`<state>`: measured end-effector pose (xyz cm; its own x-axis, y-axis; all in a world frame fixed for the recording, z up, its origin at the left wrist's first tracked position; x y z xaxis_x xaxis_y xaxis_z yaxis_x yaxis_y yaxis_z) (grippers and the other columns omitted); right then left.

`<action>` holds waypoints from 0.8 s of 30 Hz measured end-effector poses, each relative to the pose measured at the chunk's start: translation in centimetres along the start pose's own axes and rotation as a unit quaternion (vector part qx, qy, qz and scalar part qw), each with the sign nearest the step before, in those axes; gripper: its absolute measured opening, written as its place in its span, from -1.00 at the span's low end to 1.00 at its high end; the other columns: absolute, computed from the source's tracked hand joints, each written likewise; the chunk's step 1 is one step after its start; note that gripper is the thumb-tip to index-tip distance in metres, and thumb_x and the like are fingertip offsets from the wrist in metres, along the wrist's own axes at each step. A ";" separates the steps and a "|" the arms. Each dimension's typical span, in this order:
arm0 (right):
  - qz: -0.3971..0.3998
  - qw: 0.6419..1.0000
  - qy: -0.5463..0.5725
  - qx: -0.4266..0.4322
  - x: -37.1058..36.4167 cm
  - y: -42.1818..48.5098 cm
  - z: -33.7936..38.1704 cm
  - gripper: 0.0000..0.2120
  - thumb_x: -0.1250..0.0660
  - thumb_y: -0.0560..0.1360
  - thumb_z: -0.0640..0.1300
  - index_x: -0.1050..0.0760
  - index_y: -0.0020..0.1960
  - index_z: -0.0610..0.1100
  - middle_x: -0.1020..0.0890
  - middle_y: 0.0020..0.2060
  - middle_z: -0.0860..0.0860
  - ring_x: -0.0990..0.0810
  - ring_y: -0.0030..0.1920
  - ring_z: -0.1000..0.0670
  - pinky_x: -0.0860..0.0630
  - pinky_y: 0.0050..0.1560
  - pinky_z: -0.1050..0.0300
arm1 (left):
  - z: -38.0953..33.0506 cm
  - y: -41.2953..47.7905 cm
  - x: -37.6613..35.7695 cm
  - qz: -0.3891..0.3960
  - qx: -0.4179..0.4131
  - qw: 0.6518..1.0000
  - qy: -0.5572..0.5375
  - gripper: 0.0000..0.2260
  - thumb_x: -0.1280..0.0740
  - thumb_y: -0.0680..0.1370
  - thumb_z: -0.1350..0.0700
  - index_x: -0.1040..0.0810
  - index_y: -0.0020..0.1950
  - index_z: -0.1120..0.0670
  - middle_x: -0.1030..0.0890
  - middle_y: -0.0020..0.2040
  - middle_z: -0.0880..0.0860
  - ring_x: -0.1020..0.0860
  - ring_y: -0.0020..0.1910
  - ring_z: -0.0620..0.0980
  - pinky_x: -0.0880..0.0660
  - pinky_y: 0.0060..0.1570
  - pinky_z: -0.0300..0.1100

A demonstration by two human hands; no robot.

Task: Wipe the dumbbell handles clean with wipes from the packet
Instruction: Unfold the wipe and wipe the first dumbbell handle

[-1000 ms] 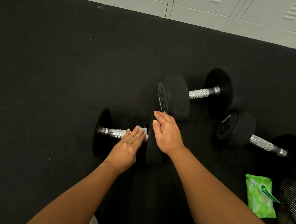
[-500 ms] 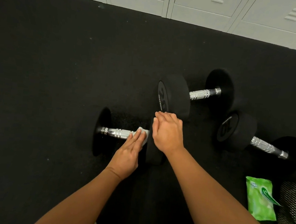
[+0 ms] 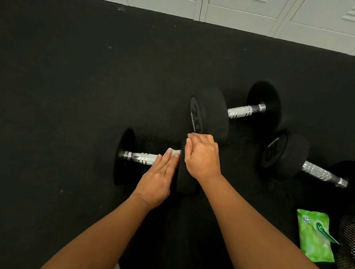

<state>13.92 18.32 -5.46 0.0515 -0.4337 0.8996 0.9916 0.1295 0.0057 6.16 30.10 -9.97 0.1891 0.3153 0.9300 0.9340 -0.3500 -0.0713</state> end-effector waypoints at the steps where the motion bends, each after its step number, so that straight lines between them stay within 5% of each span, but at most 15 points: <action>1: 0.003 1.000 0.000 0.000 -0.1 -0.1 0.0 -0.50 0.06 0.56 0.03 -0.56 0.19 -0.16 -0.62 0.13 -0.03 -0.49 0.19 -0.04 -0.42 0.15 0.01 | 0.1 -0.2 0.2 -0.001 0.000 1.000 -0.002 -0.45 0.06 0.46 0.29 -0.13 0.46 0.32 -0.29 0.46 0.22 -0.14 0.48 0.12 0.01 0.49 0.00; 6: 0.021 1.000 -0.001 0.002 -0.4 0.0 -0.2 -0.60 -0.03 0.59 -0.02 -0.53 0.23 -0.16 -0.60 0.17 -0.03 -0.47 0.23 -0.03 -0.39 0.19 0.02 | 0.7 1.2 1.0 0.048 0.018 0.997 0.049 -0.46 -0.03 0.58 0.26 0.05 0.54 0.13 0.08 0.56 0.07 0.21 0.52 0.03 0.31 0.45 -0.10; 11: 0.014 1.000 0.003 0.004 -0.2 -0.2 -0.3 -0.62 -0.05 0.59 -0.04 -0.53 0.23 -0.16 -0.59 0.17 -0.03 -0.46 0.23 -0.03 -0.37 0.21 0.03 | 0.8 0.4 1.2 0.057 0.011 0.997 0.046 -0.45 -0.03 0.58 0.26 0.08 0.55 0.13 0.09 0.56 0.08 0.24 0.51 0.01 0.35 0.42 -0.11; 15: 0.001 1.000 0.014 0.000 -0.3 -0.6 -0.2 -0.55 0.01 0.57 0.00 -0.54 0.22 -0.16 -0.60 0.16 -0.04 -0.48 0.21 -0.04 -0.39 0.19 0.01 | 2.0 0.0 1.3 0.048 0.040 0.997 0.044 -0.49 -0.06 0.60 0.26 -0.01 0.54 0.15 -0.06 0.56 0.10 0.14 0.53 0.01 0.32 0.43 -0.13; 20: 0.016 1.000 0.008 -0.001 -0.3 -0.4 -0.2 -0.57 -0.01 0.57 -0.01 -0.52 0.24 -0.16 -0.59 0.19 -0.05 -0.46 0.24 -0.04 -0.38 0.22 0.02 | -0.1 1.4 0.8 0.092 0.050 0.990 0.092 -0.49 0.10 0.58 0.16 0.09 0.54 0.20 0.03 0.56 0.14 0.15 0.54 0.10 0.29 0.47 -0.02; 22: 0.015 1.000 0.006 0.000 -0.3 -0.5 -0.1 -0.57 -0.01 0.58 -0.01 -0.52 0.25 -0.15 -0.58 0.20 -0.04 -0.46 0.25 -0.03 -0.37 0.23 0.03 | -0.4 0.8 0.3 0.100 0.026 0.988 0.111 -0.47 0.14 0.54 0.17 0.15 0.51 0.22 0.05 0.56 0.16 0.16 0.53 0.13 0.20 0.50 0.03; 24: 0.009 1.000 0.008 0.004 -0.2 -0.9 -0.1 -0.53 0.04 0.58 0.01 -0.51 0.26 -0.15 -0.58 0.20 -0.03 -0.46 0.25 -0.02 -0.37 0.23 0.05 | -0.1 -0.3 0.3 0.079 -0.004 0.992 0.096 -0.46 0.11 0.49 0.19 0.00 0.49 0.23 -0.14 0.52 0.21 -0.01 0.52 0.16 -0.03 0.47 0.07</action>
<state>13.03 18.22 -5.65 0.0710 -0.4454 0.8925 0.9894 0.1447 -0.0064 5.93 30.23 -9.68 0.2716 0.0817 0.9589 0.8947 -0.3886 -0.2203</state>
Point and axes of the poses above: each hand's wrist, its own y-axis towards the middle knuckle, its own x-axis out of the back of the hand, z = x × y, the point moved 5 cm from there along y, towards the middle knuckle
